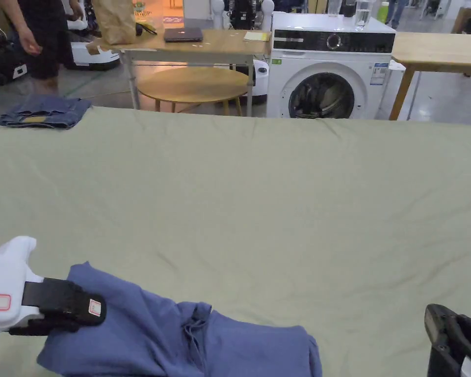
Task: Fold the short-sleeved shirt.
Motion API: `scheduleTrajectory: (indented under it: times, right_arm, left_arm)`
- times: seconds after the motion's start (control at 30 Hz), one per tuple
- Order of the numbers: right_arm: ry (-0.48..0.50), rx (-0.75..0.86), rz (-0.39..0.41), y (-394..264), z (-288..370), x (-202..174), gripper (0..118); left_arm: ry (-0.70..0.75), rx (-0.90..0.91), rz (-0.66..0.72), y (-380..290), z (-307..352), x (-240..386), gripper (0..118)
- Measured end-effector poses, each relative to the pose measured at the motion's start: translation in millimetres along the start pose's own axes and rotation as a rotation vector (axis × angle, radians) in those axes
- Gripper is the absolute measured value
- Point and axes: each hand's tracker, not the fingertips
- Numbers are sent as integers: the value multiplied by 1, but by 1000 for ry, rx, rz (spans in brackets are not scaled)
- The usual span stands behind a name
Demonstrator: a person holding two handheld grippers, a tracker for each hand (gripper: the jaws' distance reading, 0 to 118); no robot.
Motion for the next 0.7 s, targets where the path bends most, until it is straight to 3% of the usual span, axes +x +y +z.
scheduleTrajectory:
  times: [0.2,0.5,0.53,0.57,0.6,0.63,0.67,0.7]
  right_arm:
    - [-130,139,72,10,14,-6,1]
    - [-147,157,39,17,24,8,1]
    - [-148,149,33,15,25,10,1]
    - [-149,143,27,13,26,11,1]
    - [-149,128,19,10,27,13,1]
    - [-147,116,12,9,27,14,1]
    - [-149,107,7,7,28,16,1]
    - [-149,100,4,5,29,18,1]
  left_arm:
    - [-34,-72,-78,2,-51,75,3]
    - [15,-242,-229,-21,-172,155,3]
    - [27,-249,-254,-28,-188,163,11]
    - [7,-275,-257,-36,-199,167,36]
    - [11,-286,-258,-42,-211,170,93]
    - [-6,-349,-274,-45,-219,171,114]
    - [-38,-361,-265,-48,-221,171,116]
    - [-38,-263,-294,-46,-215,168,115]
